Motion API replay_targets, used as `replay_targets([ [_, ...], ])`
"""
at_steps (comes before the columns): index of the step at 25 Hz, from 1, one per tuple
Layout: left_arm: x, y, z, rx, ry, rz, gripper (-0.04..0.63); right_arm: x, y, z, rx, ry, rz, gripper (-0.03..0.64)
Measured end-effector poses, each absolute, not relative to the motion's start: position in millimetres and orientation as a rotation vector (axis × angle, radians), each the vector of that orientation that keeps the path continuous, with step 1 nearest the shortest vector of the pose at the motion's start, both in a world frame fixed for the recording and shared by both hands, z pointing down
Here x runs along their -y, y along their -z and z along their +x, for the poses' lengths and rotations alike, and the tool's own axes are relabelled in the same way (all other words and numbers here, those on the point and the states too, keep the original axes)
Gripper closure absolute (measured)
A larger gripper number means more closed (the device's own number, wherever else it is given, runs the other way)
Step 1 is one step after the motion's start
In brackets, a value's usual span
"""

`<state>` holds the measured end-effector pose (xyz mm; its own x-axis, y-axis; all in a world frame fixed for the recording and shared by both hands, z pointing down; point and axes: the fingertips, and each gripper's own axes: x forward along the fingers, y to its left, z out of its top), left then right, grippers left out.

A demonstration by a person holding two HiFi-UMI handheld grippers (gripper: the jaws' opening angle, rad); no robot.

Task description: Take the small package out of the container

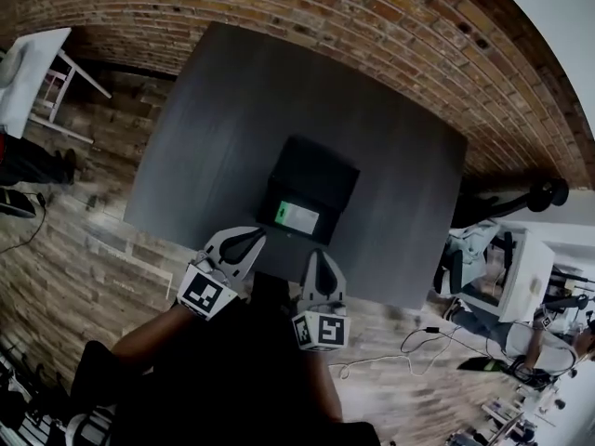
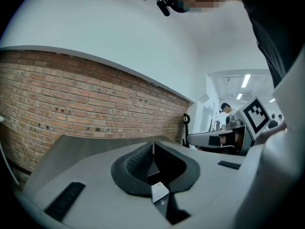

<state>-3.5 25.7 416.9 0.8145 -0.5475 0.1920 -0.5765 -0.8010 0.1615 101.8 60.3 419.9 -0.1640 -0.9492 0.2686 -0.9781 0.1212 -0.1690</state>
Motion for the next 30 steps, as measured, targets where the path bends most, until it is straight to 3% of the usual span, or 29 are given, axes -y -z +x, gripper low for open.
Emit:
replay_targets([
  [11, 10, -423, 60, 1.122, -0.227, 2.691, 0.555, -18, -450, 162, 2.393, -0.515, 1.654, 0.592],
  [30, 24, -515, 54, 0.916, -0.447, 2.698, 0.555, 12, -577, 131, 2.26, -0.515, 1.167, 0.591],
])
